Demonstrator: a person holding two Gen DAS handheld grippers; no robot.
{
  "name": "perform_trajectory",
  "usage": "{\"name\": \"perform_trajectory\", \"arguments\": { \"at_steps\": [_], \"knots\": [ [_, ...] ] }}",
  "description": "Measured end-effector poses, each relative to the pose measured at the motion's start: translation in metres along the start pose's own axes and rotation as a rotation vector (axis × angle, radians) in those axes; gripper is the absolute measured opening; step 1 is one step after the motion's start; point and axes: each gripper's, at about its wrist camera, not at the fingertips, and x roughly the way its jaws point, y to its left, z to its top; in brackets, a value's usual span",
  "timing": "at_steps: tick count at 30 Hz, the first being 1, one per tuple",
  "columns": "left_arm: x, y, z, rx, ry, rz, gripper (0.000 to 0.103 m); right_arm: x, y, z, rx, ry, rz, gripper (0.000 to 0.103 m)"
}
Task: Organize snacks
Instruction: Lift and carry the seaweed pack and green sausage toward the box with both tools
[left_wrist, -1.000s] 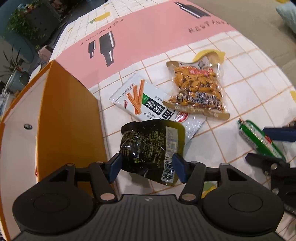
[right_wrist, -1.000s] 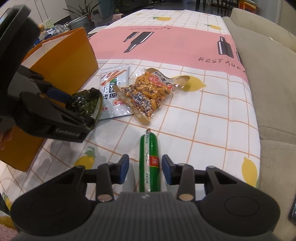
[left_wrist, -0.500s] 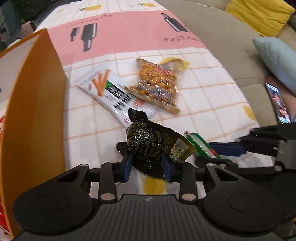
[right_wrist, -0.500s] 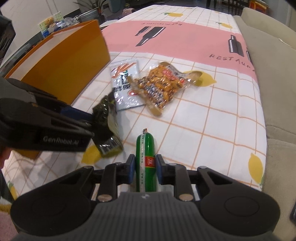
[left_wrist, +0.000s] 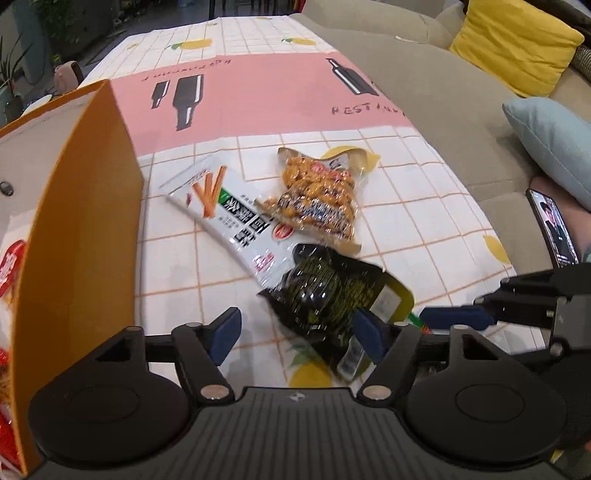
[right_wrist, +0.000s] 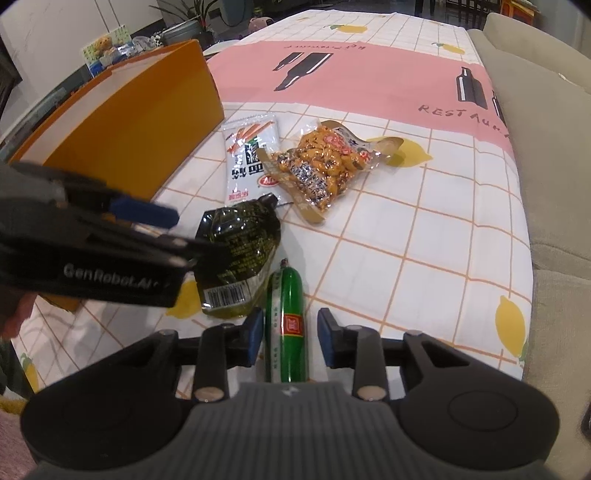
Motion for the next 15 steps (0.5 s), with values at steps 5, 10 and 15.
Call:
{"name": "perform_trajectory", "arguments": {
  "at_steps": [5,10,15],
  "knots": [
    [0.014,-0.001,0.003,-0.027,-0.024,0.015,0.082,0.000,0.003,0.000,-0.033,-0.003,-0.008,0.030],
    [0.025,-0.003,0.002,-0.047,-0.030,-0.006,0.083,0.001,0.003,0.002,-0.042,-0.009,-0.015,0.029],
    [0.028,-0.013,0.000,-0.006,-0.060,0.019,0.076,0.002,0.008,0.002,-0.071,-0.007,-0.040,0.024]
  ]
}}
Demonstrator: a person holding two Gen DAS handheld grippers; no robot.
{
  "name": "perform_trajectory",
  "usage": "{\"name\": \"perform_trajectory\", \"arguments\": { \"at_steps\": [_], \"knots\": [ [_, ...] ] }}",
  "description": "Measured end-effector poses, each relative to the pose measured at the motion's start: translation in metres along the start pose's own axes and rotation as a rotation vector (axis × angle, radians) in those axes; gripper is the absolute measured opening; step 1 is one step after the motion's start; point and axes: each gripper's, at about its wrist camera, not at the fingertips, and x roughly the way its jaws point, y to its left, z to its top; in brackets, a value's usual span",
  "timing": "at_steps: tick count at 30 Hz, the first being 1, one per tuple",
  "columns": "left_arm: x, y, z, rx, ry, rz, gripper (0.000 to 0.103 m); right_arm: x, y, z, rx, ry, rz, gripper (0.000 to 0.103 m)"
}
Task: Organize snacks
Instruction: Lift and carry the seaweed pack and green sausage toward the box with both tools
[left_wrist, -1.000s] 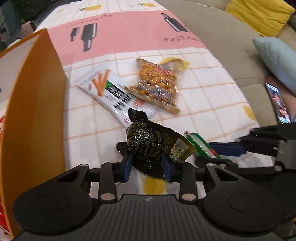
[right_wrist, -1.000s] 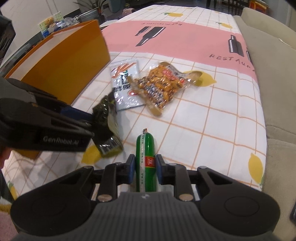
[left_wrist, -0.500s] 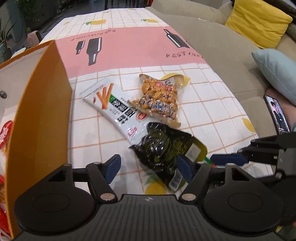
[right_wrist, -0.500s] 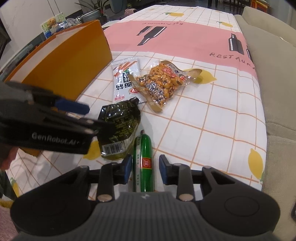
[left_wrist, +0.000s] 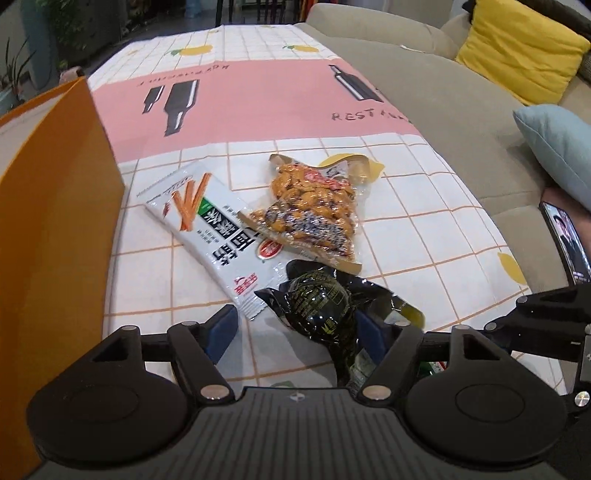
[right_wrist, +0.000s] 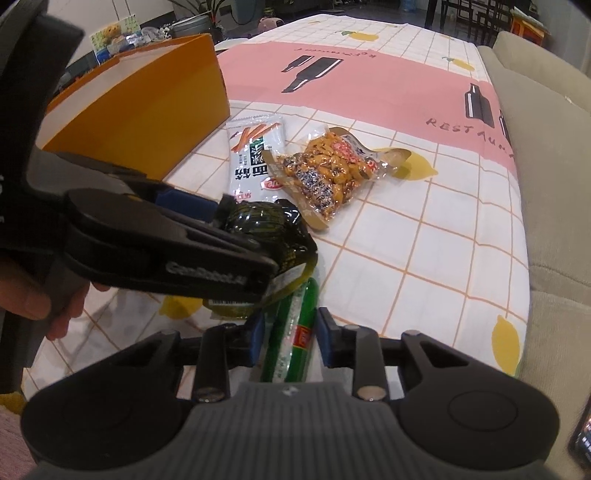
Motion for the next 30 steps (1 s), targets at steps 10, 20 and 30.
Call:
{"name": "perform_trajectory", "arguments": {
  "at_steps": [10,20,30],
  "knots": [
    [-0.008,0.000,-0.002,-0.018,-0.040,0.004,0.040,0.002,0.007,0.003,-0.017,0.025,-0.032,0.022],
    [-0.046,0.005,0.000,-0.054,-0.063,0.013,0.040,-0.010,0.011,0.011,0.007,-0.012,-0.055,0.020],
    [-0.101,0.026,0.008,-0.127,-0.115,-0.001,0.040,-0.036,0.014,0.024,0.060,-0.103,-0.021,0.019]
  ]
}}
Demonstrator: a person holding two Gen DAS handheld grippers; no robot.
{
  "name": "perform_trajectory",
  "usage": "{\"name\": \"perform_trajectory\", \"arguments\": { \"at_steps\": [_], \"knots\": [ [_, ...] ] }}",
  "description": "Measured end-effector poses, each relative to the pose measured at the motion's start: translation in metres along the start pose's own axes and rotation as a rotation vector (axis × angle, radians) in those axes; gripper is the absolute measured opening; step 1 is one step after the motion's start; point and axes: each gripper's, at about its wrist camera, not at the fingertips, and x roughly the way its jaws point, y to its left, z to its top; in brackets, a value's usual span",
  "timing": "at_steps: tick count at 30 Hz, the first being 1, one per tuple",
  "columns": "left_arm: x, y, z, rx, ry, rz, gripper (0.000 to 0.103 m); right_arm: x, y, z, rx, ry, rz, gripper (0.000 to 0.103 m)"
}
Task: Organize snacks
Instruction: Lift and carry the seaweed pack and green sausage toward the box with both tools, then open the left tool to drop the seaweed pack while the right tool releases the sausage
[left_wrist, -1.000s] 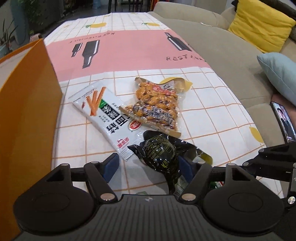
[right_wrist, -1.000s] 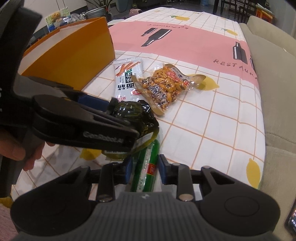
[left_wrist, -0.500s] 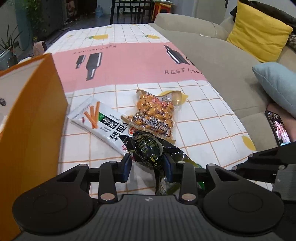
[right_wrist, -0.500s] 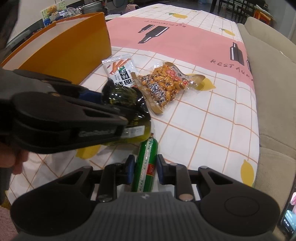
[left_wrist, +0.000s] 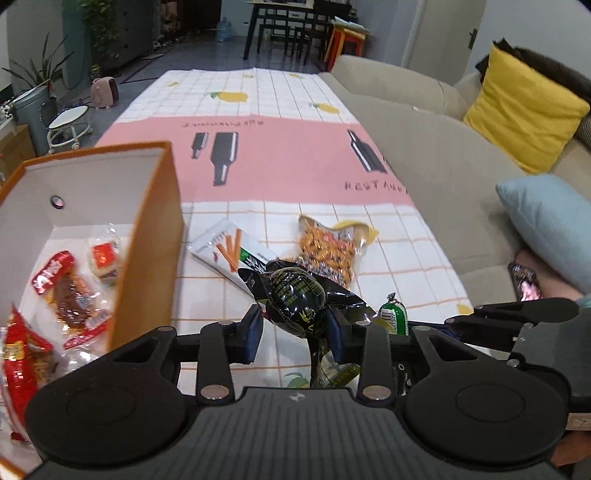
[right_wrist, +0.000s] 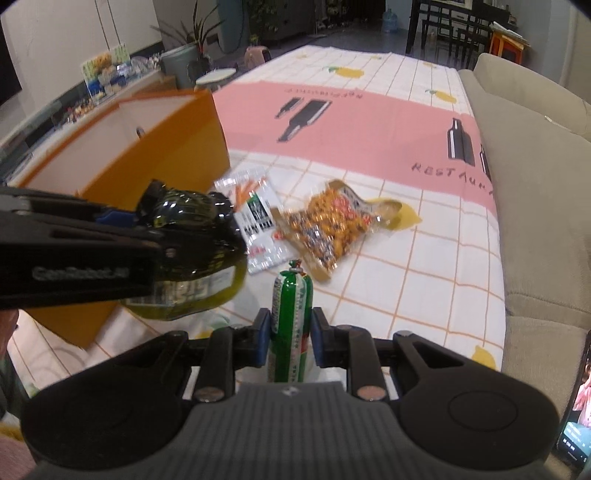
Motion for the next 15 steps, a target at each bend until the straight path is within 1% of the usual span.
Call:
{"name": "perform_trajectory", "arguments": {
  "at_steps": [8,15],
  "knots": [
    [-0.044,0.030,0.011,-0.017,-0.040,0.001,0.040,-0.029,0.025,0.016,0.026,-0.082,0.083,0.020],
    [-0.074,0.069,0.026,-0.014,-0.068,0.021,0.040,-0.049,0.056,0.040,0.061,-0.137,0.190,0.020]
  ]
}}
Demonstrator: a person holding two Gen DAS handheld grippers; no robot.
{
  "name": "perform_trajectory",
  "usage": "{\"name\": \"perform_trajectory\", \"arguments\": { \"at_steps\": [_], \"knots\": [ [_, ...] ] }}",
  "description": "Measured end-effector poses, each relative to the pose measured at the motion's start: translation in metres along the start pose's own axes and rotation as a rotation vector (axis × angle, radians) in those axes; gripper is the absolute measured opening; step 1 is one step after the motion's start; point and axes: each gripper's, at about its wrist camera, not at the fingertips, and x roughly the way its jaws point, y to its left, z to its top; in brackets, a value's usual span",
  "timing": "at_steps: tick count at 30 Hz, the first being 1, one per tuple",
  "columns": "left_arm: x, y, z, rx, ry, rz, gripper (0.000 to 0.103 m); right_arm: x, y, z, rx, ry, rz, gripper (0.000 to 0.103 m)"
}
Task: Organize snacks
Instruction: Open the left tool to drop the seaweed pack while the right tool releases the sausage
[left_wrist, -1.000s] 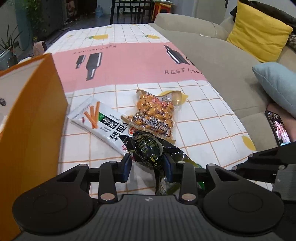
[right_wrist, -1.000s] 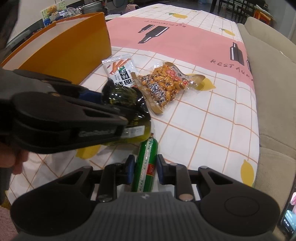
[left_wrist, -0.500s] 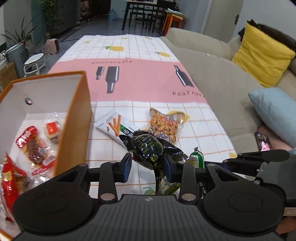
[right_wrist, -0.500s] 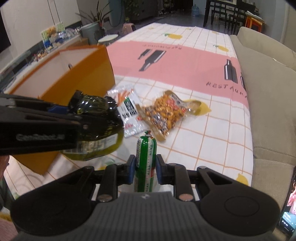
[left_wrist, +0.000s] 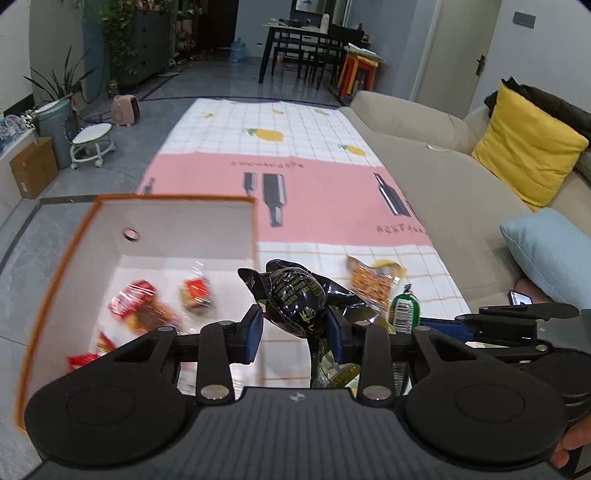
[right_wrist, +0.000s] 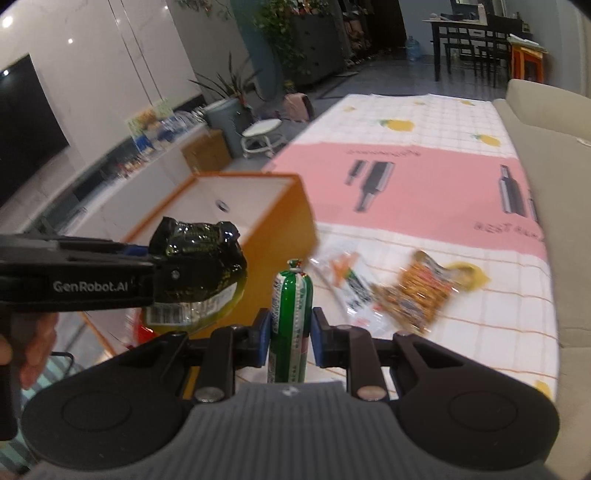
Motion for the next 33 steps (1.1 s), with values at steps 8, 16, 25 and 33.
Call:
{"name": "perform_trajectory", "arguments": {
  "at_steps": [8,16,25,33],
  "knots": [
    [-0.018,0.051,0.022,0.068,-0.001,0.072,0.041,0.013,0.048,0.035,-0.023,-0.017,0.066,0.020],
    [0.014,0.091,0.027,0.144,0.087,0.142,0.041,0.054,0.093,0.060,-0.104,0.045,0.081,0.019],
    [0.058,0.113,0.022,0.260,0.199,0.187,0.041,0.121,0.132,0.059,-0.299,0.166,-0.011,0.019],
    [0.084,0.110,0.008,0.421,0.256,0.226,0.041,0.162,0.144,0.047,-0.499,0.275,-0.108,0.019]
  ]
}}
